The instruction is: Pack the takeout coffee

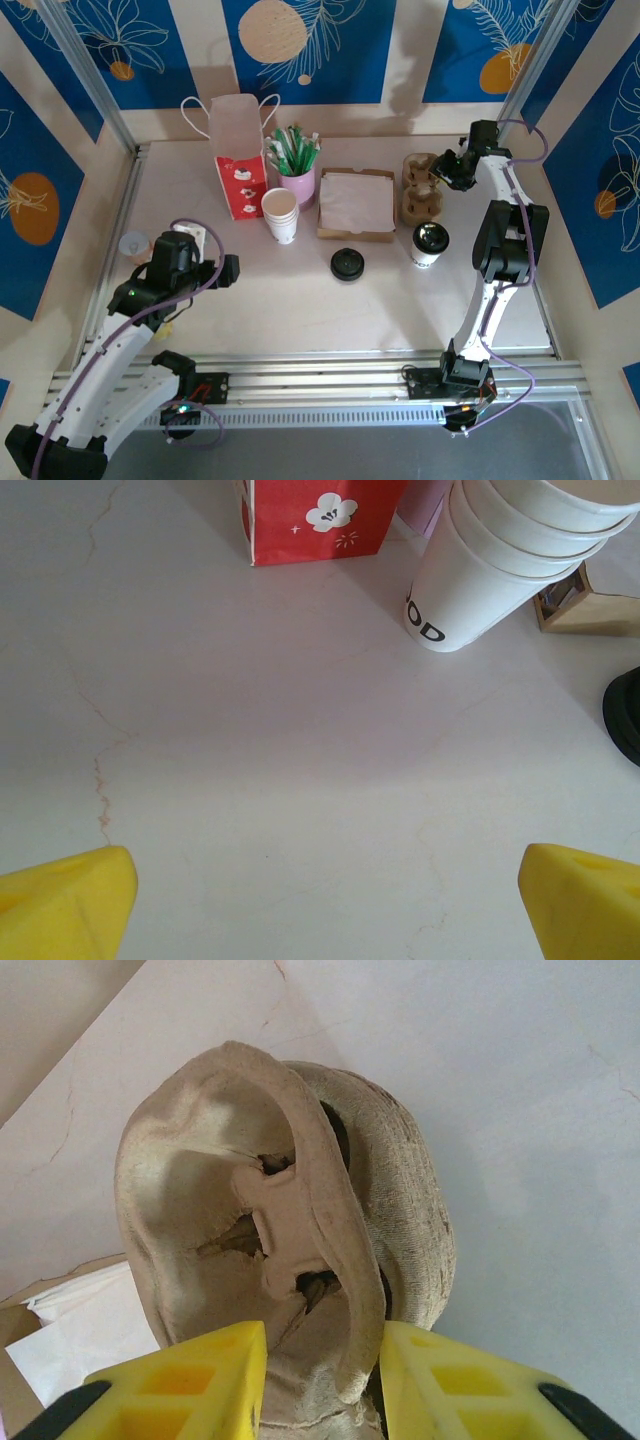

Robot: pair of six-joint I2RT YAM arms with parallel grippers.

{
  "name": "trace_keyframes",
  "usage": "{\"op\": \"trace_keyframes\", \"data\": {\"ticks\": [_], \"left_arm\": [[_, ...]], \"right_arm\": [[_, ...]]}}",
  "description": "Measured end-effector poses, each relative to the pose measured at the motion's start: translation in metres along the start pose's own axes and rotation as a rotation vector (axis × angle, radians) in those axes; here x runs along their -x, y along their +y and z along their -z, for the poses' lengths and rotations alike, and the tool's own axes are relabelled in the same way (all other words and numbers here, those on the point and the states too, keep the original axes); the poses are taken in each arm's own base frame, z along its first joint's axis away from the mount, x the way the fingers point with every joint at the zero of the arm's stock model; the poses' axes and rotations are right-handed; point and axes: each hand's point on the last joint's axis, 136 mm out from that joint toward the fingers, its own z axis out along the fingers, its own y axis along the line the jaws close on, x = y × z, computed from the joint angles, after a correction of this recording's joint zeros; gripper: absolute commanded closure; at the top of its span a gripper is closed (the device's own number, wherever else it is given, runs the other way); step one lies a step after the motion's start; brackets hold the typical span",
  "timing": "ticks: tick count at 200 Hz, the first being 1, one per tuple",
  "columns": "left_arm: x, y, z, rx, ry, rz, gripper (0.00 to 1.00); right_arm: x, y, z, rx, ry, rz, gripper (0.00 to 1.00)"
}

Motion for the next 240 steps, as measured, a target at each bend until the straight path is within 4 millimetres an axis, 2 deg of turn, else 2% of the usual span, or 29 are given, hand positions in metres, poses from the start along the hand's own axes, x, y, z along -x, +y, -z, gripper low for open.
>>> {"op": "trace_keyframes", "data": {"ticks": [57, 88, 134, 240], "left_arm": [[0.0, 0.0, 0.0, 0.002, -0.001, -0.006, 0.02], [0.0, 0.001, 0.0, 0.003, -0.001, -0.006, 0.03], [-0.001, 0.001, -0.002, 0.009, 0.006, -0.007, 0.02], [-0.001, 0.001, -0.002, 0.01, 0.009, -0.007, 0.02]], "right_arm": [[0.005, 0.005, 0.0, 0.025, -0.019, 0.01, 0.76], [0.007, 0.007, -0.004, 0.05, -0.034, 0.019, 0.76], [-0.01, -0.003, -0.02, 0.076, -0.007, 0.013, 0.79], [-0.004, -0.001, -0.02, 0.103, -0.043, 0.027, 0.84]]}}
